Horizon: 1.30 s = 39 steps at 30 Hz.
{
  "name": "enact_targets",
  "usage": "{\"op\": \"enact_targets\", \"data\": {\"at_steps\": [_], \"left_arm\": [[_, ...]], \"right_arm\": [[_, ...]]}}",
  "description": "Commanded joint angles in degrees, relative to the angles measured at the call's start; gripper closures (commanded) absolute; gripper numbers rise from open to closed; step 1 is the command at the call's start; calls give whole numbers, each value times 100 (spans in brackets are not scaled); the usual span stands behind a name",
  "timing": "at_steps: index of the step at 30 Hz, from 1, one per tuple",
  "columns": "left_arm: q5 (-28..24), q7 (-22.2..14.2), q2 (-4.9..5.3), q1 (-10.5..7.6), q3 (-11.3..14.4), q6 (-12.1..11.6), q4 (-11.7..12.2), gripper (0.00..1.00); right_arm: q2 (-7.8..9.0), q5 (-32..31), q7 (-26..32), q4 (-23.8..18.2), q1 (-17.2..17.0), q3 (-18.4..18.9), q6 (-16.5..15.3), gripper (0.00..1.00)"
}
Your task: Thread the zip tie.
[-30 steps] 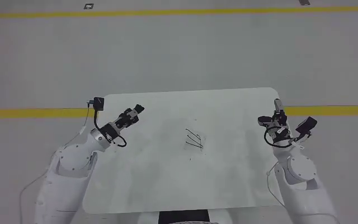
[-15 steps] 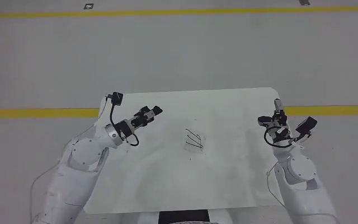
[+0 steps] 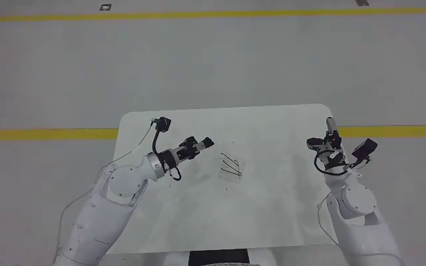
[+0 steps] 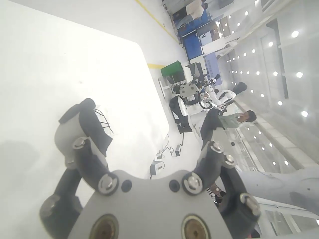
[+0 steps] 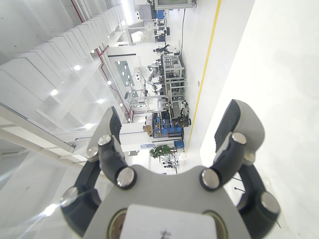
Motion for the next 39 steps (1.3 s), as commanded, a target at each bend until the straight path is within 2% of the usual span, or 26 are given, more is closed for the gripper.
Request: {"op": "enact_targets", "data": {"at_steps": [1, 12, 13, 14, 15, 20, 25, 28, 29, 30, 39], "left_arm": [[0, 0, 0, 0, 0, 0, 0, 0], [0, 0, 0, 0, 0, 0, 0, 0], [27, -6, -7, 15, 77, 17, -19, 0], [140, 95, -34, -1, 291, 112, -67, 0], [244, 256, -68, -85, 494, 235, -66, 0], [476, 475, -179, -520, 1113, 543, 188, 0], [643, 375, -289, -1018, 1659, 859, 546, 0], [1015, 210, -324, -1304, 1910, 1045, 728, 0], [1253, 59, -324, -1411, 2011, 1029, 766, 0], [1370, -1, -320, -1443, 2039, 1036, 788, 0], [1370, -1, -320, -1443, 2039, 1036, 788, 0]], "right_arm": [[0, 0, 0, 0, 0, 0, 0, 0], [0, 0, 0, 0, 0, 0, 0, 0], [0, 0, 0, 0, 0, 0, 0, 0], [0, 0, 0, 0, 0, 0, 0, 0], [0, 0, 0, 0, 0, 0, 0, 0], [0, 0, 0, 0, 0, 0, 0, 0], [0, 0, 0, 0, 0, 0, 0, 0], [0, 0, 0, 0, 0, 0, 0, 0], [0, 0, 0, 0, 0, 0, 0, 0], [0, 0, 0, 0, 0, 0, 0, 0], [0, 0, 0, 0, 0, 0, 0, 0]]}}
